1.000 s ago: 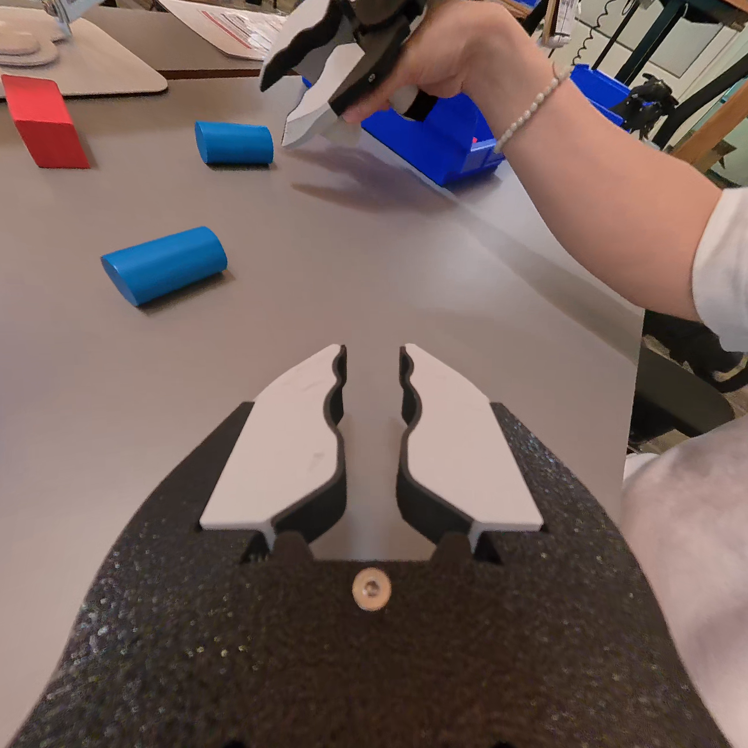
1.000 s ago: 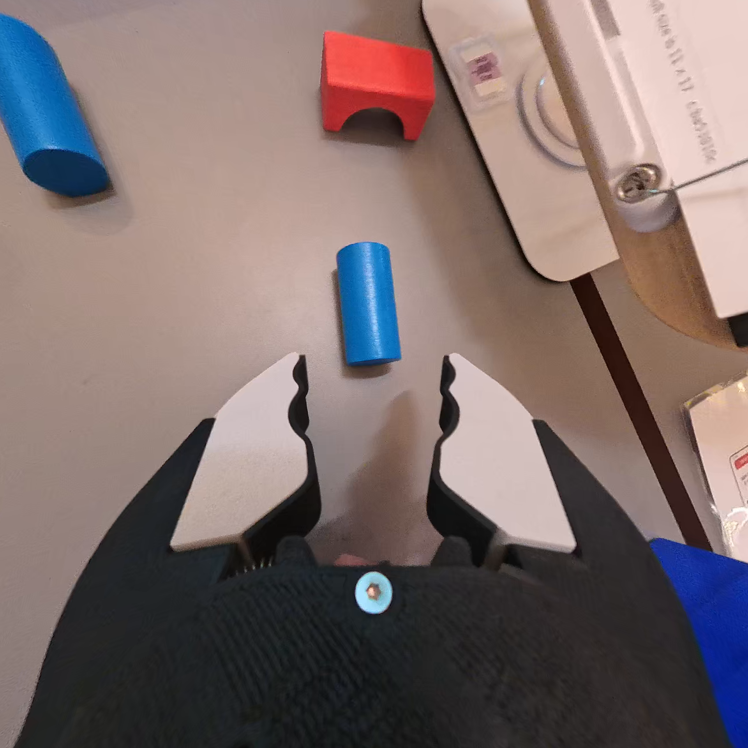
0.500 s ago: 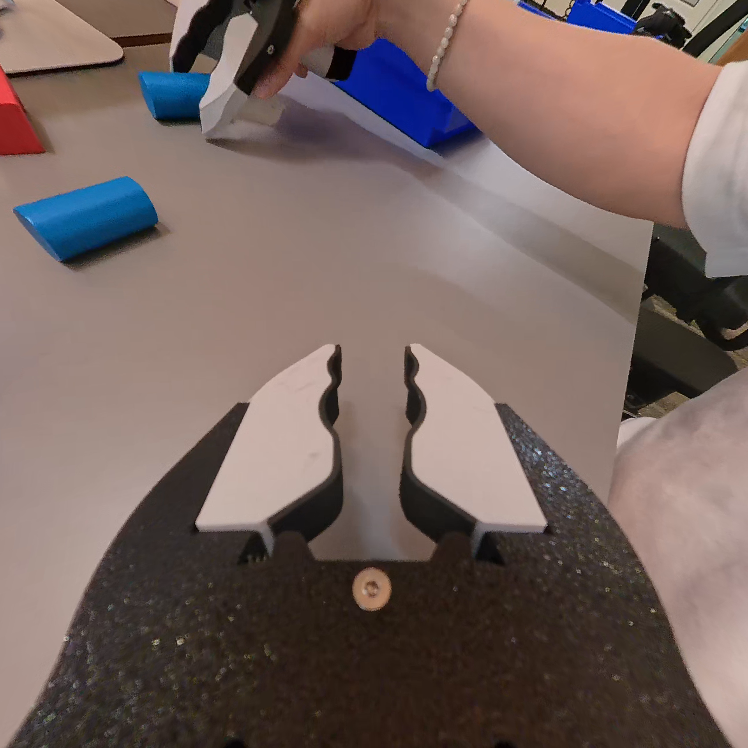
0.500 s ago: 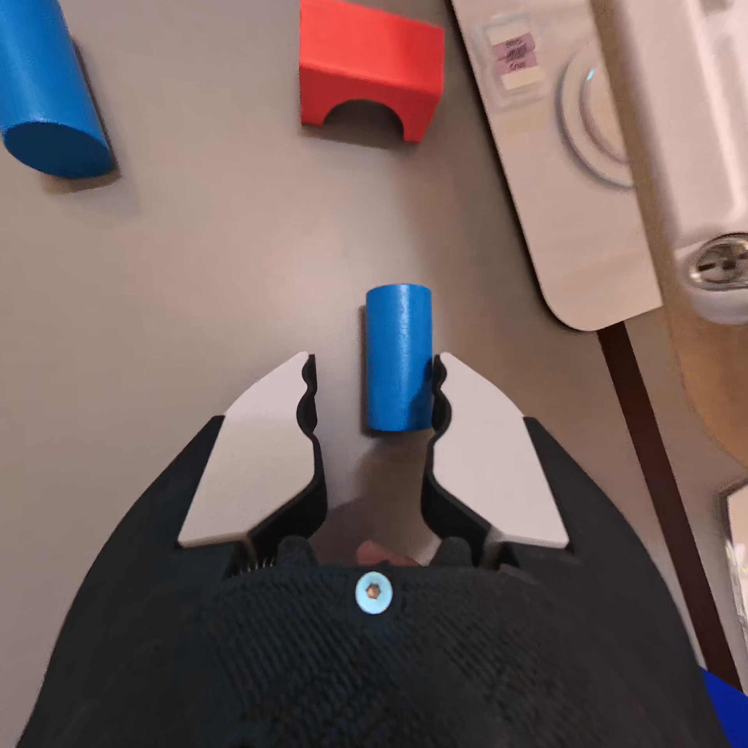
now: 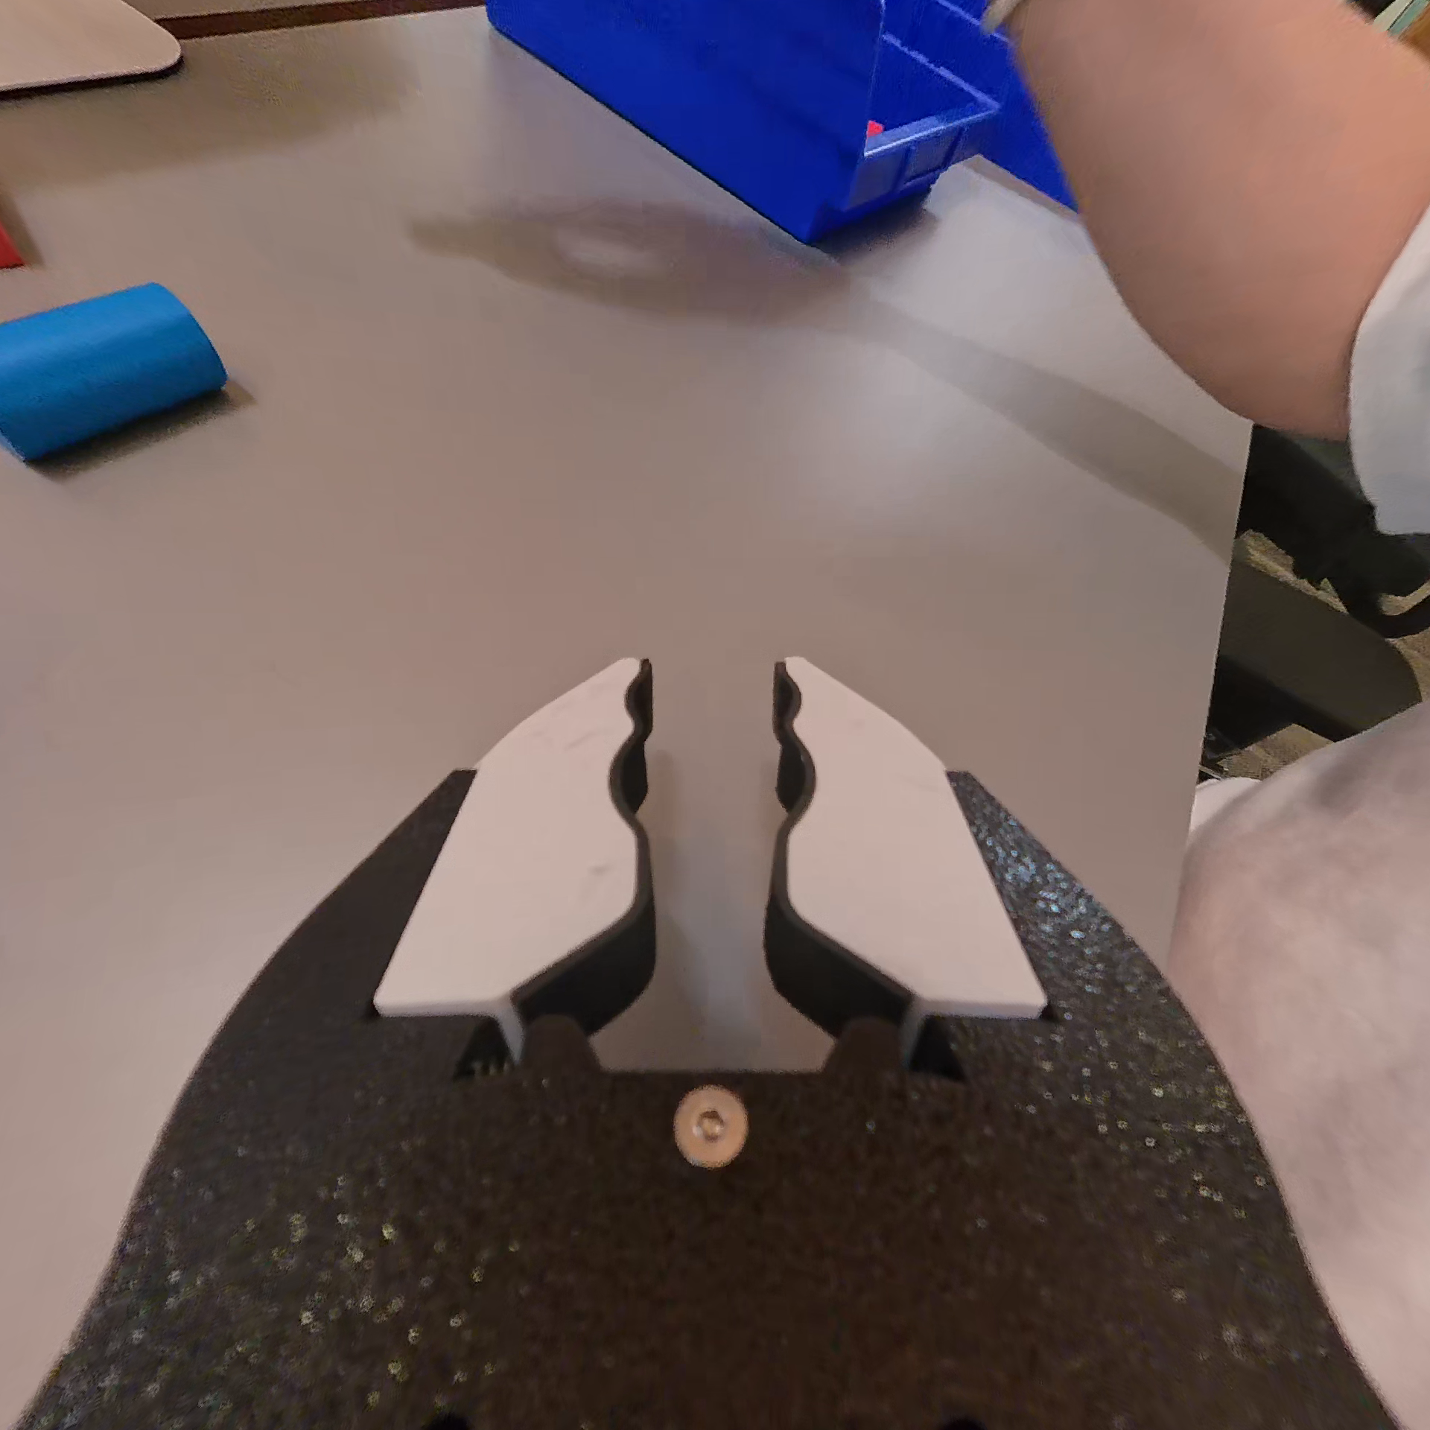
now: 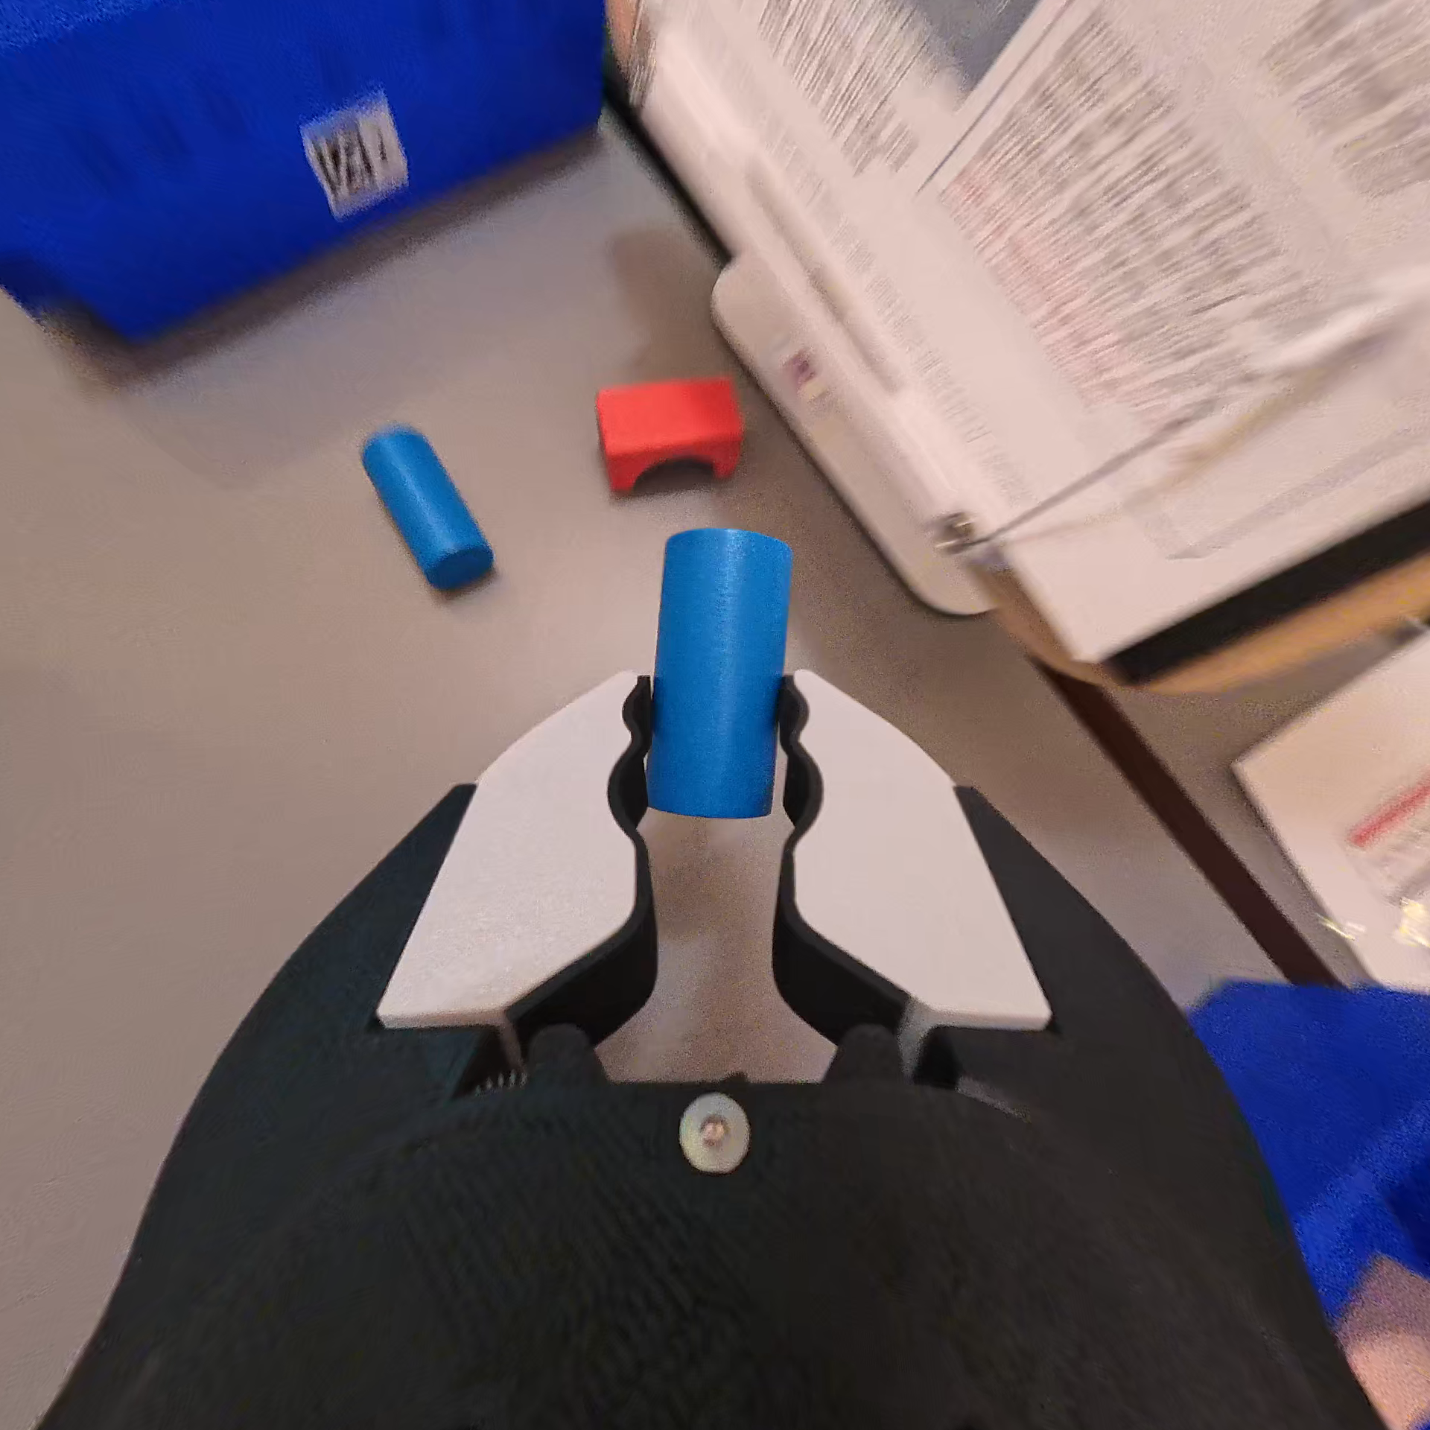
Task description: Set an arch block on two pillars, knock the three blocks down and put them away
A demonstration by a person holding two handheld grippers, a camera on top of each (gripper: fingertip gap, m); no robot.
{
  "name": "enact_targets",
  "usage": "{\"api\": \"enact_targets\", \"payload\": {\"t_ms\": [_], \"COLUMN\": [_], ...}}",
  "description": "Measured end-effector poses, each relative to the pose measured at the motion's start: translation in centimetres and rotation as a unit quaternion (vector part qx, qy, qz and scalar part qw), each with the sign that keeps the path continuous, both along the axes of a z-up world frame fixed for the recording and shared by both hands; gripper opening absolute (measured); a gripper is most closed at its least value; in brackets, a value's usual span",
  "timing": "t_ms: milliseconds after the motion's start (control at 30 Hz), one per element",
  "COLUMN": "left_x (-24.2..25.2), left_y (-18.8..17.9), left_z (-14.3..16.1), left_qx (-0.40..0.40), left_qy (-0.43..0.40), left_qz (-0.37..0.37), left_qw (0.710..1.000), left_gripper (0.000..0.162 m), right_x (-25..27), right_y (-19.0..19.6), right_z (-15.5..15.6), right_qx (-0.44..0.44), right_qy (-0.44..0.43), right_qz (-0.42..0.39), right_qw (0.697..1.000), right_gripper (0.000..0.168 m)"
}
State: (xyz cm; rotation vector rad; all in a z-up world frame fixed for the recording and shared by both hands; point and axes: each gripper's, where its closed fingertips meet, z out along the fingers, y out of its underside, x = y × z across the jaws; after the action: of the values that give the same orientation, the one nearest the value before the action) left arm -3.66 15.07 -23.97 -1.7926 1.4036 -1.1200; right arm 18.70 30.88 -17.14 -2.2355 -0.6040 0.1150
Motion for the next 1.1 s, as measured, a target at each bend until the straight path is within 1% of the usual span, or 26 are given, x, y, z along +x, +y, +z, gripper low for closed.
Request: {"api": "enact_targets", "payload": {"t_ms": [33, 100, 133, 167, 200, 267, 300, 367, 433, 533, 633, 767, 933, 1033, 1100], "left_x": [0.0, 0.1, 0.1, 0.2, 0.3, 0.5, 0.6, 0.7, 0.6, 0.5, 0.3, 0.2, 0.5, 0.6, 0.7], "left_y": [0.0, 0.1, 0.1, 0.1, 0.1, -0.1, -0.1, -0.2, -0.3, -0.2, -0.2, -0.1, -0.3, -0.5, -0.5], "left_z": [0.0, -0.1, -0.1, -0.1, -0.1, -0.1, -0.1, -0.1, -0.2, -0.2, -0.1, -0.2, -0.3, -0.5, -0.4], "left_qx": [0.001, 0.000, -0.002, -0.005, -0.007, -0.008, -0.007, -0.005, -0.004, -0.005, -0.006, -0.007, -0.008, -0.006, -0.005], "left_qy": [0.001, -0.001, -0.003, -0.006, -0.009, -0.013, -0.013, -0.011, -0.010, -0.009, -0.010, -0.008, -0.008, -0.003, -0.004], "left_qz": [0.000, 0.000, 0.001, 0.001, -0.001, -0.003, -0.005, -0.008, -0.009, -0.007, -0.004, -0.001, -0.004, -0.008, -0.009], "left_qw": [1.000, 1.000, 1.000, 1.000, 1.000, 1.000, 1.000, 1.000, 1.000, 1.000, 1.000, 1.000, 1.000, 1.000, 1.000], "left_gripper": [0.029, 0.029, 0.029, 0.029, 0.029, 0.029, 0.029, 0.029, 0.029, 0.029, 0.029, 0.029, 0.029, 0.029, 0.029], "right_x": [0.9, 4.0, 6.5, 9.5, 12.6, 18.1, 20.2, 23.8, 26.3, 27.7, 27.7, 28.0, 28.0, 28.1, 28.1], "right_y": [-0.6, -1.8, -2.4, -3.0, -3.7, -4.8, -5.2, -6.3, -7.1, -7.9, -8.3, -8.7, -9.5, -9.3, -9.4], "right_z": [2.6, 7.0, 8.4, 9.1, 9.1, 8.0, 6.8, 3.2, -0.3, -4.5, -7.0, -8.7, -11.0, -11.0, -11.0], "right_qx": [0.026, 0.072, 0.087, 0.091, 0.085, 0.074, 0.064, 0.021, -0.017, -0.062, -0.097, -0.132, -0.186, -0.186, -0.192], "right_qy": [0.012, 0.017, 0.007, -0.009, -0.025, -0.041, -0.038, -0.036, -0.033, -0.030, -0.031, -0.049, -0.070, -0.068, -0.076], "right_qz": [-0.017, -0.061, -0.096, -0.139, -0.183, -0.252, -0.275, -0.316, -0.343, -0.348, -0.341, -0.343, -0.323, -0.325, -0.319], "right_qw": [0.999, 0.995, 0.992, 0.986, 0.979, 0.964, 0.958, 0.948, 0.938, 0.935, 0.934, 0.929, 0.925, 0.925, 0.925], "right_gripper": [0.032, 0.032, 0.032, 0.032, 0.032, 0.032, 0.032, 0.032, 0.033, 0.033, 0.033, 0.033, 0.034, 0.034, 0.041]}}
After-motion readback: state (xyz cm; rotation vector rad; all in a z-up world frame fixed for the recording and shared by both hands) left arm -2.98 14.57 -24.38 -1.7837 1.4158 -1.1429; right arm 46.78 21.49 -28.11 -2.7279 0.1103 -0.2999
